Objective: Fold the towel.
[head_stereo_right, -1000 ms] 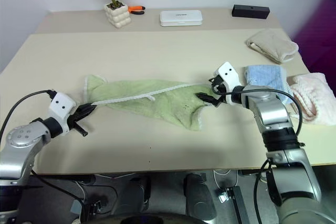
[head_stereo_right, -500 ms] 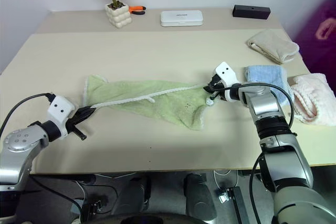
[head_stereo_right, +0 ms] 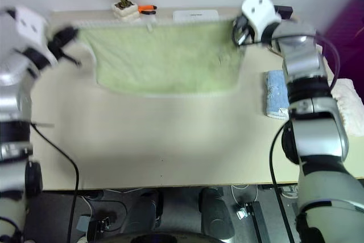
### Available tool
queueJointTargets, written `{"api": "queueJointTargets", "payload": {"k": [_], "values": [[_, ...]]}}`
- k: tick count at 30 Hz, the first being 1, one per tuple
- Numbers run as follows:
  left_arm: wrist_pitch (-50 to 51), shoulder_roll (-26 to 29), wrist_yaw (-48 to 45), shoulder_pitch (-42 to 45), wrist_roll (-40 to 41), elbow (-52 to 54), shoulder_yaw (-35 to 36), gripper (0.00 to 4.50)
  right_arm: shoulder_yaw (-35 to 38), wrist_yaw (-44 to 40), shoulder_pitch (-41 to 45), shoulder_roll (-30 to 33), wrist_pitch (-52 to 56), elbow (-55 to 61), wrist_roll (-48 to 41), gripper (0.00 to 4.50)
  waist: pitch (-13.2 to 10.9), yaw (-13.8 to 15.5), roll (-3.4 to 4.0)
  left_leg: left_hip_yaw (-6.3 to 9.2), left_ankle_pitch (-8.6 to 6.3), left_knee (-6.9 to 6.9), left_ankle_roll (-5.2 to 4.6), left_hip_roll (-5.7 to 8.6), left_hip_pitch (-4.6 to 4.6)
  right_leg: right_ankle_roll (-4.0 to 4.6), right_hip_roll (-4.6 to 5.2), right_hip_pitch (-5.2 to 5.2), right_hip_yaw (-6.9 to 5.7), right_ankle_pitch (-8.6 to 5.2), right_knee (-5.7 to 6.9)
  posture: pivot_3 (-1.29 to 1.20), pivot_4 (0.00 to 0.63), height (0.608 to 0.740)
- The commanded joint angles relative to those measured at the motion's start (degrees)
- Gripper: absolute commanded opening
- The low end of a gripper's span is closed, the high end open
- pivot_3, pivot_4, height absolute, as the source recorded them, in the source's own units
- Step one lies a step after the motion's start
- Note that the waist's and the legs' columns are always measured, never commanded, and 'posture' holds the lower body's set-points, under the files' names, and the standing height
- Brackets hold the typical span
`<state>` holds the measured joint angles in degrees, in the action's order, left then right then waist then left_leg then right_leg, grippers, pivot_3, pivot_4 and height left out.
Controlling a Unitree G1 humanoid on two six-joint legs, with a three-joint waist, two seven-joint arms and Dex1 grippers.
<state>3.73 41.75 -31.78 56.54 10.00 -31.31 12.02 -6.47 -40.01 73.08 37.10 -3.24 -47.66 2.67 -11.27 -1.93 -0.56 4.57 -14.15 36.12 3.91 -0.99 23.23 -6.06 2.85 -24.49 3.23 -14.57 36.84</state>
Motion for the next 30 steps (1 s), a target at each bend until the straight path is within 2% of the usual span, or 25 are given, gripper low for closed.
{"api": "queueJointTargets", "payload": {"k": [1,3,6,10,15,19,22,25,30], "values": [[-4.54,4.19,-0.22,4.51,0.52,-5.91,3.51,0.00,2.73,-3.12,1.70,2.07,-3.00,3.80,-1.78,0.05,0.02,-0.70,0.00,-0.03,0.12,0.02,0.21,0.03,0.16,-0.02,0.05,-0.21,-0.01,0.00,0.17,0.00,0.150,0.737],[-5.20,6.32,-2.84,3.33,0.75,-5.91,3.42,0.00,3.15,-6.72,-0.30,2.70,-2.00,8.42,-3.39,0.05,0.03,-1.68,0.03,-0.19,0.11,-0.06,0.20,0.05,0.15,-0.05,0.13,-0.31,-0.03,-0.02,0.19,0.00,0.150,0.737],[1.06,9.83,-10.75,-7.96,6.04,2.78,6.11,0.00,3.29,-14.42,-10.32,4.40,3.96,24.32,-8.61,0.05,0.05,-2.55,0.08,-0.27,0.06,-0.17,0.10,0.03,0.12,-0.07,0.16,-0.38,-0.05,-0.05,0.19,0.00,0.150,0.737],[9.07,12.66,-17.89,-31.54,11.52,18.97,12.32,0.00,2.88,-21.63,-26.10,7.33,14.90,44.19,-15.63,0.05,0.02,-3.26,0.11,-0.25,-0.04,-0.04,-0.07,-0.01,0.17,-0.06,0.13,-0.50,-0.05,-0.06,0.43,0.00,0.150,0.737],[18.40,14.29,-24.19,-53.85,15.56,31.37,18.80,0.00,4.39,-27.69,-37.44,12.94,24.13,55.08,-20.87,0.05,-0.03,-2.06,0.06,-0.25,-0.04,0.22,-0.08,-0.02,0.09,0.07,0.12,-0.43,-0.04,0.01,0.54,0.00,0.150,0.737],[19.77,16.80,-27.80,-64.11,14.23,35.64,20.74,0.00,5.29,-32.19,-43.06,17.45,28.45,60.05,-24.85,0.05,0.02,-0.66,-0.03,-0.26,-0.05,0.17,-0.08,-0.02,-0.57,0.28,0.12,0.25,-0.05,-0.12,0.40,0.00,0.150,0.737],[19.77,17.51,-27.05,-65.46,12.87,35.45,19.75,0.00,5.20,-33.42,-44.94,18.67,28.86,60.84,-25.76,0.05,0.04,-0.19,-0.06,-0.29,-0.05,0.14,-0.08,-0.03,-0.62,0.29,0.13,0.34,-0.05,-0.15,0.29,0.00,0.150,0.737],[18.09,17.45,-26.60,-63.21,11.86,33.70,17.60,0.00,4.02,-30.04,-42.60,16.42,27.95,57.62,-23.21,0.05,0.04,-0.46,-0.08,-0.33,-0.05,0.14,-0.08,-0.03,-0.64,0.28,0.12,0.34,-0.04,-0.14,0.31,0.00,0.150,0.737],[12.82,14.78,-21.74,-47.99,5.86,22.30,7.65,0.00,-0.32,-24.82,-36.99,11.16,22.06,44.75,-15.09,0.05,0.05,-0.49,-0.09,-0.34,-0.05,0.09,-0.08,-0.04,-0.71,0.12,0.07,0.34,-0.02,-0.05,0.32,0.00,0.150,0.737]]}}
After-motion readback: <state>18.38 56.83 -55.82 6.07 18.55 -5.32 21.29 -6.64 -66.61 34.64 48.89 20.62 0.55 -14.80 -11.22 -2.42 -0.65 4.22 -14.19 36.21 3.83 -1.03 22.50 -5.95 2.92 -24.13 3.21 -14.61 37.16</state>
